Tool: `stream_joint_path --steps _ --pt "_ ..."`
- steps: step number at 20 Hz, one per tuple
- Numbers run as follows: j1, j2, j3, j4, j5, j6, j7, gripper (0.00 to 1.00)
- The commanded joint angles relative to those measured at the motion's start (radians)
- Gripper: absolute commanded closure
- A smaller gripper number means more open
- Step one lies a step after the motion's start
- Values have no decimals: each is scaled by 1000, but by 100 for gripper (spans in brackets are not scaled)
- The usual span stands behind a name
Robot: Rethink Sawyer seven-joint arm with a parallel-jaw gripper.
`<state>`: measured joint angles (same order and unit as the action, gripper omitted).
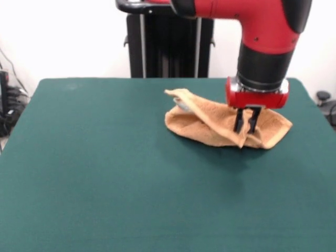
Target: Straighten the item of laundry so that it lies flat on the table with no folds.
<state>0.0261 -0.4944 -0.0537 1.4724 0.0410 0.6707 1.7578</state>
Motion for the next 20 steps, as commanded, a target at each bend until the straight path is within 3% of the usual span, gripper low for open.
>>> stream_joint_path --steps 1,8,13,16,18,20 --pt "35 -47 19 124 79 178 254 100" --pt "38 -85 13 165 110 187 260 100" --pt "66 -88 -22 129 89 218 269 100" --pt "0 -98 54 222 150 116 215 100" --pt "57 -100 -16 172 100 157 253 100" --pt "55 -107 -16 177 106 164 252 100"
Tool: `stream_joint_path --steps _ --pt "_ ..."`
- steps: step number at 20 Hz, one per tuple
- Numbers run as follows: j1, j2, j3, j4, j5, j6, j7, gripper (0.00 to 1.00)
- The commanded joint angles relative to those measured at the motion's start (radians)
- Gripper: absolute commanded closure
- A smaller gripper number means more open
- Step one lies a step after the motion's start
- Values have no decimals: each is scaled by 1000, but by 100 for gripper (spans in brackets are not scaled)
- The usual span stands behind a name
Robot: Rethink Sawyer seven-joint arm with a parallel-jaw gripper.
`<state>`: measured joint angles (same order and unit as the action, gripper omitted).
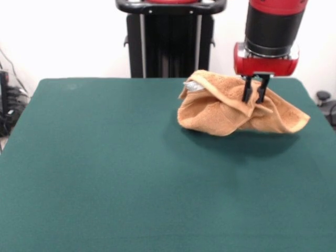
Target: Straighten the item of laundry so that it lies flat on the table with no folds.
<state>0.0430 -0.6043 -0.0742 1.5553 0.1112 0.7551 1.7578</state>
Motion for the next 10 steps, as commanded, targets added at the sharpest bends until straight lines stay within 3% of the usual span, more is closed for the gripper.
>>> stream_joint_path --steps 1,7,10 --pt "26 1 19 106 50 69 244 100" --pt "39 -20 -6 101 19 26 232 100" --pt "70 -58 -47 99 3 63 254 100"
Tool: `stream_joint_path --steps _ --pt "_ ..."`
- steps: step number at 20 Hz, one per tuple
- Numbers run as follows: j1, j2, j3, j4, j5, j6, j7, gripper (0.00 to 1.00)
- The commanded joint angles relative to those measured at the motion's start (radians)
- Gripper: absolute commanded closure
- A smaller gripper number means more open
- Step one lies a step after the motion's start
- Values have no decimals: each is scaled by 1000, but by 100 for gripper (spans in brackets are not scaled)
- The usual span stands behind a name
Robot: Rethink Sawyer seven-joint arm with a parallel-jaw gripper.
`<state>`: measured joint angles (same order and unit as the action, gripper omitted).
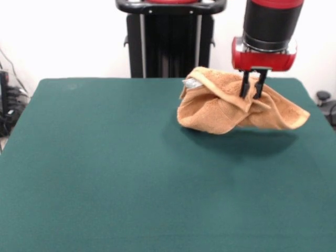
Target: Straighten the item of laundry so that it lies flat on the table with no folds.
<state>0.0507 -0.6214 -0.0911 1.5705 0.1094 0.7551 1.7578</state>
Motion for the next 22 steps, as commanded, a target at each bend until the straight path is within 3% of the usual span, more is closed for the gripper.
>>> stream_joint_path --steps 1,8,10,15,22 --pt "69 -53 -42 77 0 78 255 100" --pt "77 -117 -99 7 24 222 286 100" --pt "88 -163 -118 28 38 225 307 100" --pt "86 -255 -113 195 173 231 384 100" --pt "120 -252 -137 226 144 176 359 100"
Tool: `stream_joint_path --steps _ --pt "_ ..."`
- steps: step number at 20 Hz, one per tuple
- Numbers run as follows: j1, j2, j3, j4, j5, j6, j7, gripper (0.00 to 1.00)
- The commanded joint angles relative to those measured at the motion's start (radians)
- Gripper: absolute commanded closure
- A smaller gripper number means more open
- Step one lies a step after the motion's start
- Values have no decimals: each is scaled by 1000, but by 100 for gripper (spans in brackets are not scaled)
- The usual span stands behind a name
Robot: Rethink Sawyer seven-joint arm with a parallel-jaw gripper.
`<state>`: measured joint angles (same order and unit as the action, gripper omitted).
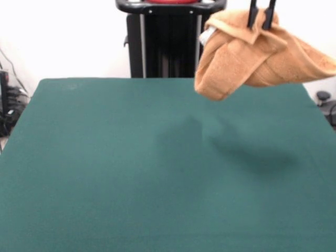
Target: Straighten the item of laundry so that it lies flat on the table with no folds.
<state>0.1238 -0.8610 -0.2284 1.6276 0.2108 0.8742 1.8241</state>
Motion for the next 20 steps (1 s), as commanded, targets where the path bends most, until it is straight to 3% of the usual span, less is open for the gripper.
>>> stream_joint_path --steps 1,16,20 --pt "48 -14 4 172 45 58 292 100" --pt "35 0 0 147 16 48 238 100" --pt "0 6 -2 140 -35 6 155 100"
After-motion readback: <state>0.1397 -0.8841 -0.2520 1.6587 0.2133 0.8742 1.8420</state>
